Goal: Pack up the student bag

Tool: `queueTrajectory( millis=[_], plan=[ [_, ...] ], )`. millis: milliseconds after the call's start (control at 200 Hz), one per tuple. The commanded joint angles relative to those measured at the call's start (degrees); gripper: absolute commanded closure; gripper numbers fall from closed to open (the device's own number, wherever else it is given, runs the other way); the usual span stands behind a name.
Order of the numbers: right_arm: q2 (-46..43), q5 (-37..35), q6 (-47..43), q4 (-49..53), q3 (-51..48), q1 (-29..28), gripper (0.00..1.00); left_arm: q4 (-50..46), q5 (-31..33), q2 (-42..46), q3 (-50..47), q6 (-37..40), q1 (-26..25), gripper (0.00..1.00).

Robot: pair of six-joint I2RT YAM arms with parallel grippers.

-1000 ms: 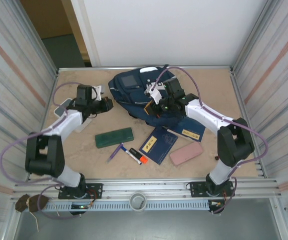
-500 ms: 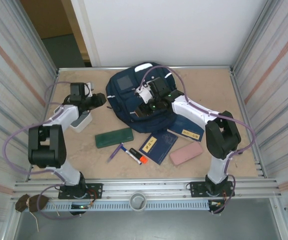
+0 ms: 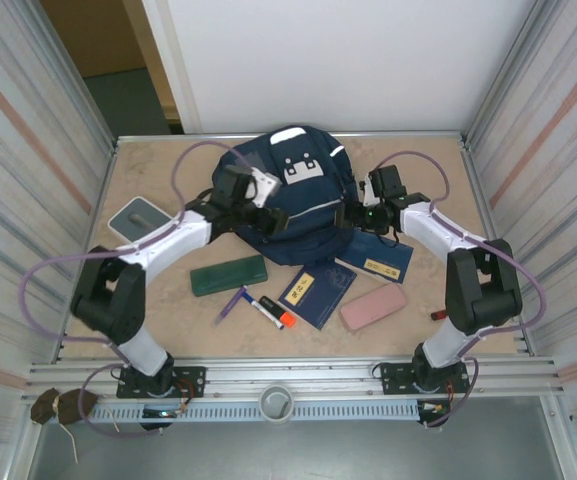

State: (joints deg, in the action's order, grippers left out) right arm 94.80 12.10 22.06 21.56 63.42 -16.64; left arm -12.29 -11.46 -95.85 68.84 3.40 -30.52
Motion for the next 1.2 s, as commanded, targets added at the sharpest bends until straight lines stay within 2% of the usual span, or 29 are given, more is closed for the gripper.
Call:
queueTrajectory(
  millis=[0,150,261,376,396,426,511,676,751,882,972,1042,1107,1142,1197],
  plan=[
    [3.13,-2.63,5.65,-3.22,-0.76,-0.88,0.29,-7.29,5.79,-5.63,7.29,8.48,-1.07,0.24],
    [3.52,-3.58,4.85,-3.97,-4.81,-1.17,0.36,-11.93,6.11,-12.03,13.75,11.42,-2.29,0.23],
    [2.43,-5.37,3.35,-4.62,-8.25,-1.51,0.49,-15.35,4.12,-15.28,16.38,14.74,-3.54,0.21],
    [2.39,-5.09,2.56,-6.39,-10.63,-2.07,0.61,-16.28,4.46,-17.98,17.78,16.14,-4.87,0.16],
    [2.47,-4.92,2.35,-6.67,-10.84,-2.15,0.63,-16.55,4.81,-18.54,18.25,16.2,-5.04,0.1],
    [2.79,-4.8,2.15,-6.83,-11.02,-2.43,0.65,-16.89,5.39,-19.34,19.04,16.28,-5.28,0.08],
    [3.58,-5.32,1.38,-6.87,-11.08,-3.17,0.69,-18.23,7.07,-21.65,21.53,16.81,-5.79,0.04],
    [3.71,-5.6,0.97,-6.97,-11.04,-3.48,0.71,-19.26,9.73,-25.45,24.16,18.1,-6.79,0.06],
    [3.31,-5.36,0.49,-6.84,-10.7,-3.53,0.7,-19.26,12.85,-26.8,25.12,18.33,-7.28,0.16],
    [0.8,-5.27,-1.26,-5.17,-9.74,-2.85,0.63,-19.04,14.5,-25.84,26.07,17.26,-7.31,0.54],
    [-2.74,-4.17,-2.23,-4.05,-9.55,-1.86,0.52,-17.69,13.0,-21.9,25.39,16.11,-7.04,0.69],
    [-5.59,-3.81,-2.95,-2.38,-9.3,-0.9,0.44,-16.5,9.8,-18.34,24.9,14.5,-6.19,0.8],
    [-7.99,-3.78,-3.66,-0.52,-9.11,-0.12,0.4,-15.08,5.03,-14.91,23.94,12.48,-4.55,0.96],
    [-9.38,-4.05,-3.86,0.25,-9.34,0.02,0.38,-13.97,2.44,-13.04,23.21,11.28,-3.54,1.0],
    [-11.35,-4.19,-3.96,1.05,-9.86,0.03,0.35,-12.47,-2.22,-10.44,21.96,9.36,-1.73,1.0]
  ],
)
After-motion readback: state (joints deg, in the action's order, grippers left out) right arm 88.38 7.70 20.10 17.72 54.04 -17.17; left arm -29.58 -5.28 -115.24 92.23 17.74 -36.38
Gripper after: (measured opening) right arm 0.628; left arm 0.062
